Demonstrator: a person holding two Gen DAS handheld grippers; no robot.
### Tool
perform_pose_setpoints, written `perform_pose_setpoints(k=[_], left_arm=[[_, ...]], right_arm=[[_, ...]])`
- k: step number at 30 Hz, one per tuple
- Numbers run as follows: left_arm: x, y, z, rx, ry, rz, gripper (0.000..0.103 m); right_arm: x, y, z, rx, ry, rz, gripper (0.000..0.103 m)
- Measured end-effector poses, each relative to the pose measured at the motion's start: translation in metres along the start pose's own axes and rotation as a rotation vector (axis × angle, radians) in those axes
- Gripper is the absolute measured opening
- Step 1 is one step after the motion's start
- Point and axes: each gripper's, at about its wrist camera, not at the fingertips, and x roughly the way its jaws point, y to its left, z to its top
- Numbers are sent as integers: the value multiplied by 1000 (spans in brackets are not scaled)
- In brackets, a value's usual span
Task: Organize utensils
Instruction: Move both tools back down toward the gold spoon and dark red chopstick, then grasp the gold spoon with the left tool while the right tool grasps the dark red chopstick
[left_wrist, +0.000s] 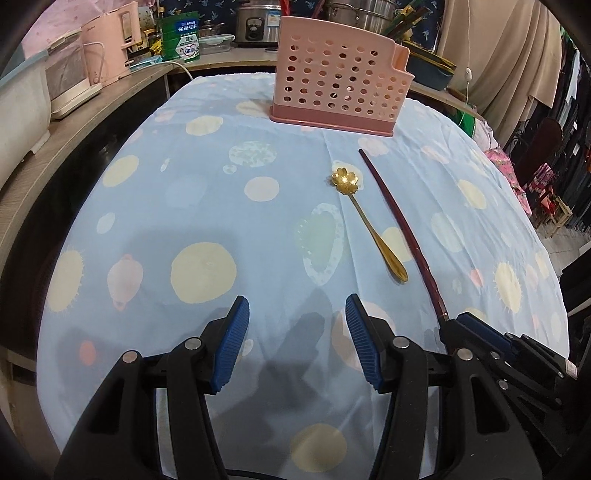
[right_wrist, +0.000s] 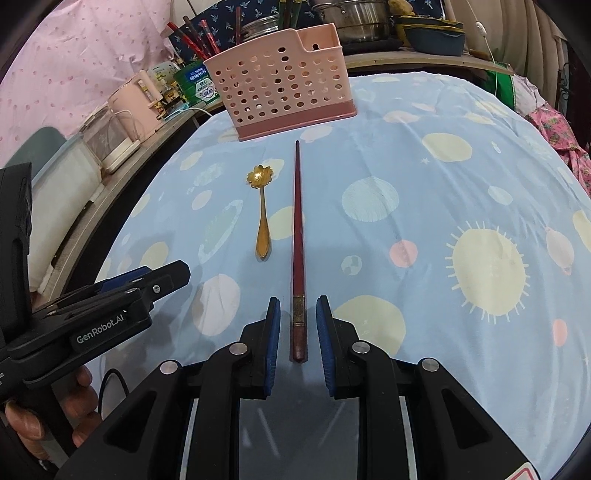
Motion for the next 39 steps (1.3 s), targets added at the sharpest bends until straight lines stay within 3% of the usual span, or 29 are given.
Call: perform_pose_setpoints(k=[7, 12, 14, 20, 31, 37, 39], left_arm=[[4, -2, -1, 2, 11, -1, 52], [6, -5, 0, 9, 17, -6, 53], [7, -7, 1, 12, 17, -9, 58], [8, -19, 6, 28, 11, -37, 65], [34, -51, 21, 62, 33, -65, 67], [41, -62, 21, 104, 29, -36, 48], [39, -62, 20, 112, 23, -26, 32]], right_arm=[[4, 1, -2, -10, 6, -13, 21], [5, -1, -2, -20, 3, -33, 11], [5, -4, -1, -14, 3, -37, 8], [1, -11, 0, 4, -10, -44, 7], [-5, -28, 2, 48, -28, -59, 7], [-4, -32, 3, 55, -25, -54, 7], [-3, -32, 3, 57, -26, -52, 7]])
